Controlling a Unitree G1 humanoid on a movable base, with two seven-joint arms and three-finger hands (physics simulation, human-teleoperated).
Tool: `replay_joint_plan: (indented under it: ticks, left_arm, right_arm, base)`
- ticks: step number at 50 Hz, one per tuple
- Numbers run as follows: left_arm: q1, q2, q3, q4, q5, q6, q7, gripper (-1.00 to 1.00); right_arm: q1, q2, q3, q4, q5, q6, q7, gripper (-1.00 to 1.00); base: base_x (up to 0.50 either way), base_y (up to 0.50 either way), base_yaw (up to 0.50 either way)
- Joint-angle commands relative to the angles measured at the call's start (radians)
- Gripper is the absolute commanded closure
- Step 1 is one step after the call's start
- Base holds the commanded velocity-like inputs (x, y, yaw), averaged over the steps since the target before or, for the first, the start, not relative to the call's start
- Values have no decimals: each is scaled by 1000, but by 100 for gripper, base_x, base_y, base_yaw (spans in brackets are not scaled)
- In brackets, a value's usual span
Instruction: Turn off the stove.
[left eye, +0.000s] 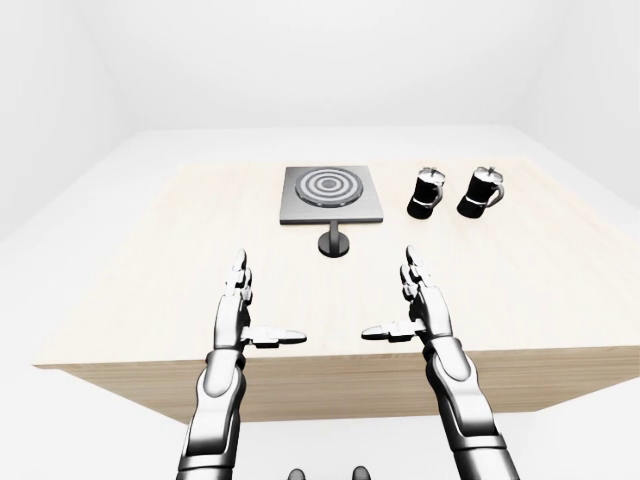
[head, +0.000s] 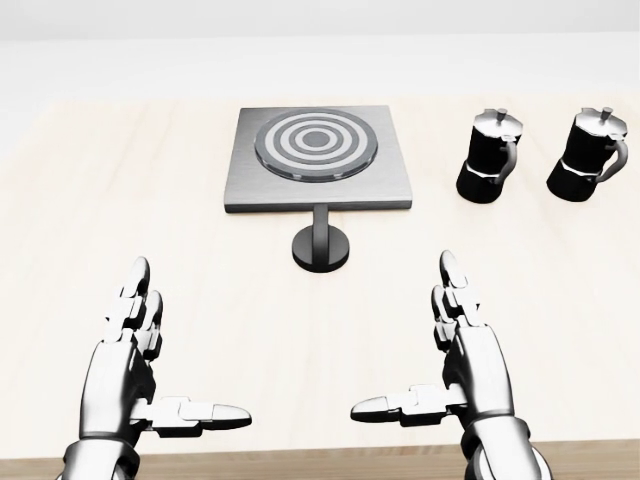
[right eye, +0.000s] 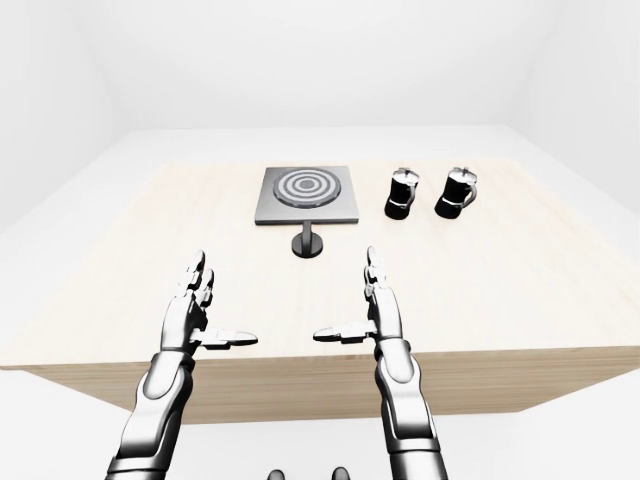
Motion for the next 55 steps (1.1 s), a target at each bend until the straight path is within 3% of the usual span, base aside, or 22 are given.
replay_joint_plan:
  ticks: [1,32,35,39,45,48,55]
  left_arm:
    - [2,0,0,-7,-1,4,-1,-100]
    - [-5,-1,0,13,0,-9,1,-100]
    - [2,0,-1,-6,-1,2,0,-100]
    - [-9,0,1,19,-1,-11,2,-100]
    - [-10,0,1,16,-3,-7,3,-100]
    - [-2,-1,0,-7,-3,8,3,-100]
    - [-7,0,1,11,-2,-6,3,-100]
  right_arm:
    - [-1,0,1,2,1,2,3,-100]
    - [-7,-2,2,15,-10,4,6,-100]
    - [-10,-1,3,17,-10,6,6,-100]
    - [-14,-3,0,31,-9,-5,9,-100]
    - [-15,-2,1,26,-8,3,8,-100]
    - [-13,-2,1,25,-8,3,8,-100]
    - [-13,-3,0,31,-8,-5,9,-100]
  base:
    - [0,0,0]
    - [11,0,0]
    - [18,0,0]
    - [18,0,0]
    - [18,0,0]
    - [18,0,0]
    - [18,0,0]
